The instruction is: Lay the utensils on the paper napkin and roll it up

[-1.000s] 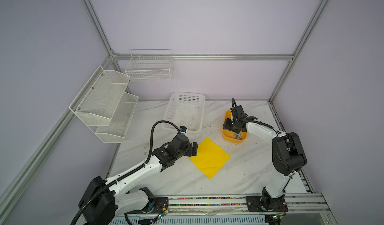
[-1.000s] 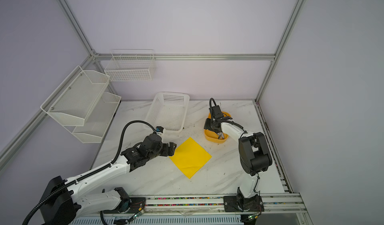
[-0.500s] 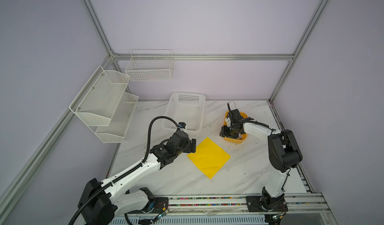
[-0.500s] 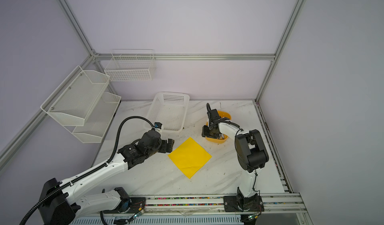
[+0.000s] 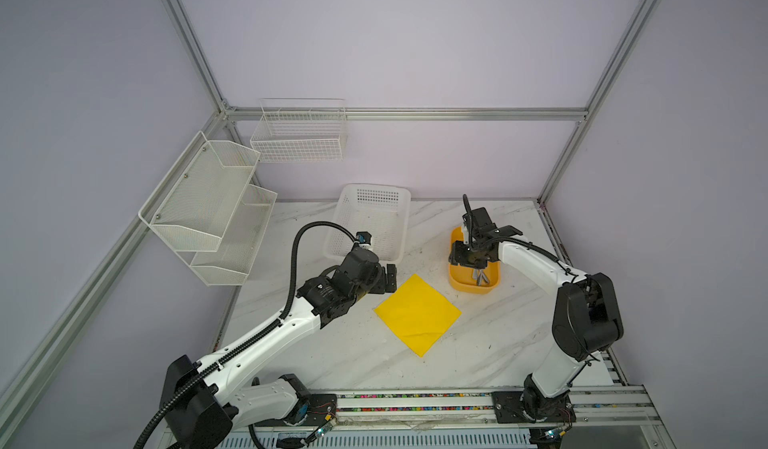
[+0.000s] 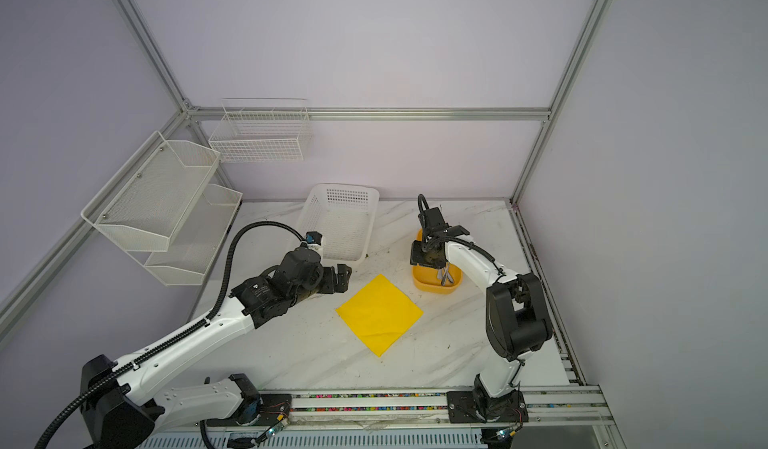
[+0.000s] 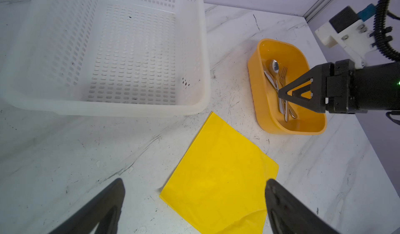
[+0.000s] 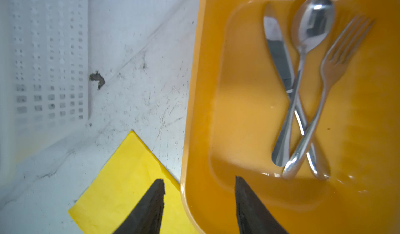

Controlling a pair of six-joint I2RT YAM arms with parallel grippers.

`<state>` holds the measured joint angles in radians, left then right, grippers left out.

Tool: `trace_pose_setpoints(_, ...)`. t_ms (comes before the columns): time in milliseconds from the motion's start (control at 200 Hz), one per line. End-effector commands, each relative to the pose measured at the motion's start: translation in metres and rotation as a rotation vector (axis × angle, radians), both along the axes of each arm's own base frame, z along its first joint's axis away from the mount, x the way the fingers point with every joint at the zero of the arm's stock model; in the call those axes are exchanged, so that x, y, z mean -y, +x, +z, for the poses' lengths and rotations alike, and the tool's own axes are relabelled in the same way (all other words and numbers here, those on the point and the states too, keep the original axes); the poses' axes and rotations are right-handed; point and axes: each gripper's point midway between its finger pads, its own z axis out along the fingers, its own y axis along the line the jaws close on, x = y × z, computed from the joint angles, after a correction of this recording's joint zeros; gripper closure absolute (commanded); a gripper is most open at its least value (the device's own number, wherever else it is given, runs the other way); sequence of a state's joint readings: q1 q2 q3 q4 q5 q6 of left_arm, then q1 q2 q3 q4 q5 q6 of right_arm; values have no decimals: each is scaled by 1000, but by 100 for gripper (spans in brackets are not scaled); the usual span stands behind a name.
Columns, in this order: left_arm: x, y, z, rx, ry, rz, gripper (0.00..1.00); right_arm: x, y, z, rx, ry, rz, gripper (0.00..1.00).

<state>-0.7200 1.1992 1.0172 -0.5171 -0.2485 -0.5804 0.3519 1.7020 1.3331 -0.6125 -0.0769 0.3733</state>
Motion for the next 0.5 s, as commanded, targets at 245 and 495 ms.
trace_pose_setpoints(245,6,3,26,47,-63,-80,0,64,26,-20,-27,-101,-225,63)
trace_pose_setpoints(495,15,3,32,31,-103,-147,0,80,38,-50,-109,-111,-225,72)
